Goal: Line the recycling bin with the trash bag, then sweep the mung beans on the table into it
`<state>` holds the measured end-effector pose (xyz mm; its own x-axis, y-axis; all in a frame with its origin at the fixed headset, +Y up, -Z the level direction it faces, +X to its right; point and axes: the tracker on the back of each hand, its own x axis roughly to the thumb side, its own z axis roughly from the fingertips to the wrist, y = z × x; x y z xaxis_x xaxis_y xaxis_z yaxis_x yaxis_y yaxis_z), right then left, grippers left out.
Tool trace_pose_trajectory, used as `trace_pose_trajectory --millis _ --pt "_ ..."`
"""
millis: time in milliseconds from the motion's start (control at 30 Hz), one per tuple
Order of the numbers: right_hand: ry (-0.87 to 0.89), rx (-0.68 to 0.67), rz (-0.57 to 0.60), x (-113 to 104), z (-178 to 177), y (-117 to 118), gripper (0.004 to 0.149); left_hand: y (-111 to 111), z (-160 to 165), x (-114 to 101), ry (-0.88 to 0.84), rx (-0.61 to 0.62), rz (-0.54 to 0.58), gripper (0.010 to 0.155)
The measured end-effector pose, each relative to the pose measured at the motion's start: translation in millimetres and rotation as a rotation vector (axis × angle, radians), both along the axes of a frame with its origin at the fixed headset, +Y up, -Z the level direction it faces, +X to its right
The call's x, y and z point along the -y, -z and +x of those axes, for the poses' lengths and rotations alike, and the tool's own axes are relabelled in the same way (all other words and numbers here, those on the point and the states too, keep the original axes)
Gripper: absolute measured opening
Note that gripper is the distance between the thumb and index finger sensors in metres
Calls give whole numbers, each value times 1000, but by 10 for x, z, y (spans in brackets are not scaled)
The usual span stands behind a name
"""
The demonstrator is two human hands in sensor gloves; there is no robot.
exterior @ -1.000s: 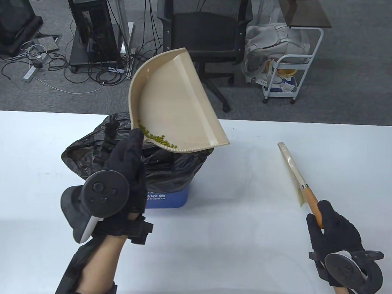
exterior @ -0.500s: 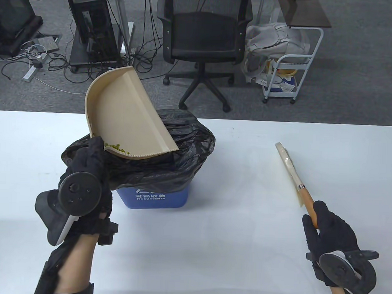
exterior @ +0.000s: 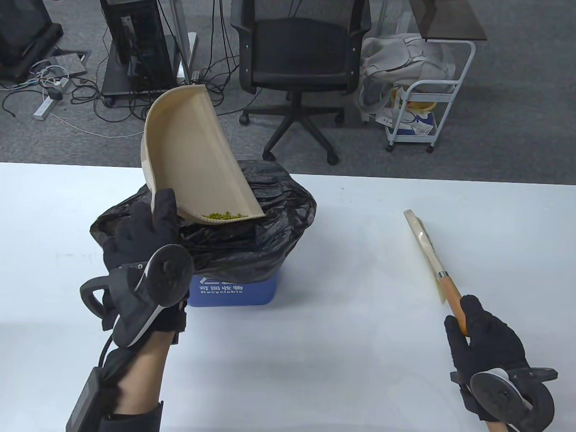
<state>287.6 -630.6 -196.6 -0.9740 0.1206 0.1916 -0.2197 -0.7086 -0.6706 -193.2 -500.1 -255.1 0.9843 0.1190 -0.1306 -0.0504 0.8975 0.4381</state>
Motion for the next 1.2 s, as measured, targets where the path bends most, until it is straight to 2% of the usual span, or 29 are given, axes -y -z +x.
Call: trace_pose_trajectory --millis 567,1200 --pt "3 -3 -2 -2 16 -6 57 -11 200 -103 149 -35 32 68" --pt "-4 -3 -4 3 2 -12 57 -94 569 -234 458 -48 96 68"
